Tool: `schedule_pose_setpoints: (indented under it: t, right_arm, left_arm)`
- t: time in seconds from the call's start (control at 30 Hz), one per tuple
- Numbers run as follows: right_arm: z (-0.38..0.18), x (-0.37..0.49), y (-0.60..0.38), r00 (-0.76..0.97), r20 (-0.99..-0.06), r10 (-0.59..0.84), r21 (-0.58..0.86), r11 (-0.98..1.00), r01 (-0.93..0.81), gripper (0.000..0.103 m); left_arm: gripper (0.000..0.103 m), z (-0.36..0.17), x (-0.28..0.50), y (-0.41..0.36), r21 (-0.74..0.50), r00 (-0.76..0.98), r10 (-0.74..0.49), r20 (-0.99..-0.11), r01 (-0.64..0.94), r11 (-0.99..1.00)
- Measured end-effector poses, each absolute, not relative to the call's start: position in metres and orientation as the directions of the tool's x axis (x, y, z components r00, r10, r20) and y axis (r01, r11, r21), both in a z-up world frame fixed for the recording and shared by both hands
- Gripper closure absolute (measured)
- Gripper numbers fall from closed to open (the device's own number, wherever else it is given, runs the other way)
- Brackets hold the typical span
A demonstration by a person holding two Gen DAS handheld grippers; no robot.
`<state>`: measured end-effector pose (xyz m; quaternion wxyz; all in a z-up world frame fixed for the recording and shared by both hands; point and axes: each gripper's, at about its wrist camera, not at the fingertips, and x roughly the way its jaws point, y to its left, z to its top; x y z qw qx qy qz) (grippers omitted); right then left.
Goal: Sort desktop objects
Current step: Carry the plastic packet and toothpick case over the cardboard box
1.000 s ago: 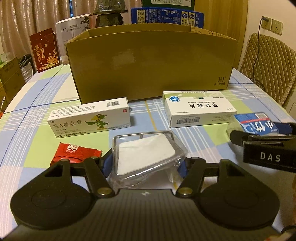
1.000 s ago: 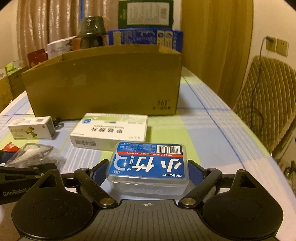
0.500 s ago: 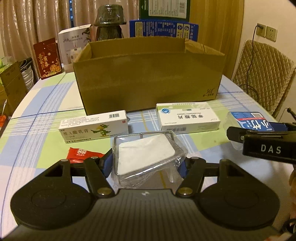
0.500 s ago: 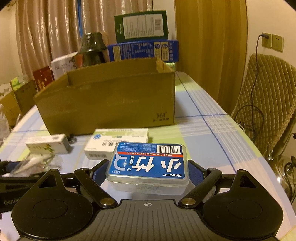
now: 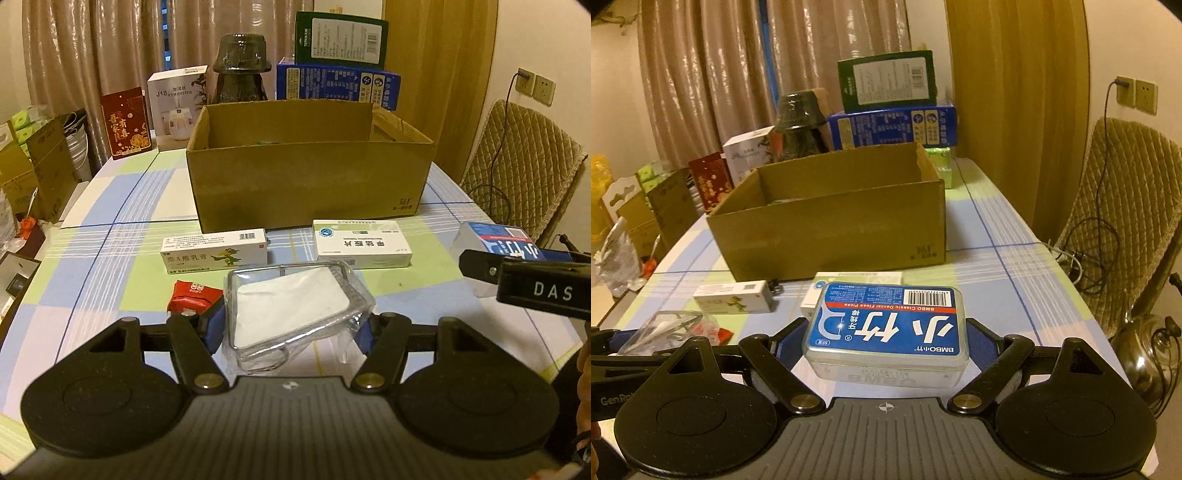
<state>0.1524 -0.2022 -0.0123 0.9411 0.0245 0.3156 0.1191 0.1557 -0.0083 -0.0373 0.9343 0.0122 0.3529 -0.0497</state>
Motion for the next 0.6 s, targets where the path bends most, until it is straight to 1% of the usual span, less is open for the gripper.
schedule_pose_setpoints:
  t: [0.33,0.6]
  right_arm:
    - [0.006,0.143,-0.194,0.766,-0.581,0.275,0.131,0.960,-0.246,0.018]
    - [0.008,0.146,-0.186,0.742,-0.602,0.294,0.129,0.953,-0.273,0.018]
  left_arm:
    - [0.042,-0.024,0.138,-0.012,-0.021,0.754,-0.095,-0.650,0.107,0.994]
    - [0.042,-0.016,0.138,-0.005,-0.015,0.758,-0.081,-0.647,0.094,0.995]
